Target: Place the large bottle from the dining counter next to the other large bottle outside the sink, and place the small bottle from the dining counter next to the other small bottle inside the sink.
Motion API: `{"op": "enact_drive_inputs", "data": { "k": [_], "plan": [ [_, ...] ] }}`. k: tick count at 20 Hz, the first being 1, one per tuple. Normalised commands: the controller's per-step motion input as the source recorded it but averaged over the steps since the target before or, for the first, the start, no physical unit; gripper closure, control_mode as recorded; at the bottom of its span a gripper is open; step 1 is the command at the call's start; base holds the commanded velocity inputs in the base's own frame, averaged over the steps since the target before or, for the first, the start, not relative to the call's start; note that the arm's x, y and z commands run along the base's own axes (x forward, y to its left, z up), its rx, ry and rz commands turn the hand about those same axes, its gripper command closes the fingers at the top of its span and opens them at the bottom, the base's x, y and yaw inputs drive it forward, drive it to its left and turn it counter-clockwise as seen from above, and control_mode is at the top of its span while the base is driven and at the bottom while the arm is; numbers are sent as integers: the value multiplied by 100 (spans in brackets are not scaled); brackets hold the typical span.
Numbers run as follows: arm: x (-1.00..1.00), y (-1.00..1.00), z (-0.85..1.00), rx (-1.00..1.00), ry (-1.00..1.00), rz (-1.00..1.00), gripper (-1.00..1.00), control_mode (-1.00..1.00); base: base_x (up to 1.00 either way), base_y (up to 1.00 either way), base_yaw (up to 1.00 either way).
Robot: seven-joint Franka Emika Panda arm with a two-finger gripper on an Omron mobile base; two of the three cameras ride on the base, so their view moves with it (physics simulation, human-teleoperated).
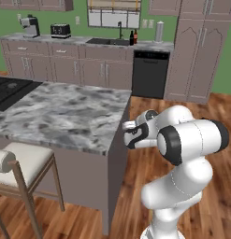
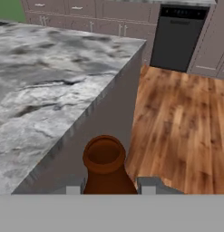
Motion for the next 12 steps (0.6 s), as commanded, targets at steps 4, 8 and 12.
{"op": "enact_drive_inputs", "data": {
  "k": [4, 8, 12],
  "plan": [
    [0, 0, 0, 0, 0, 0, 100, 100, 52, -78, -16],
    [0, 0, 0, 0, 0, 0, 100, 100, 56, -80, -16],
    [0, 0, 0, 0, 0, 0, 100, 100, 58, -78, -16]
  ]
}}
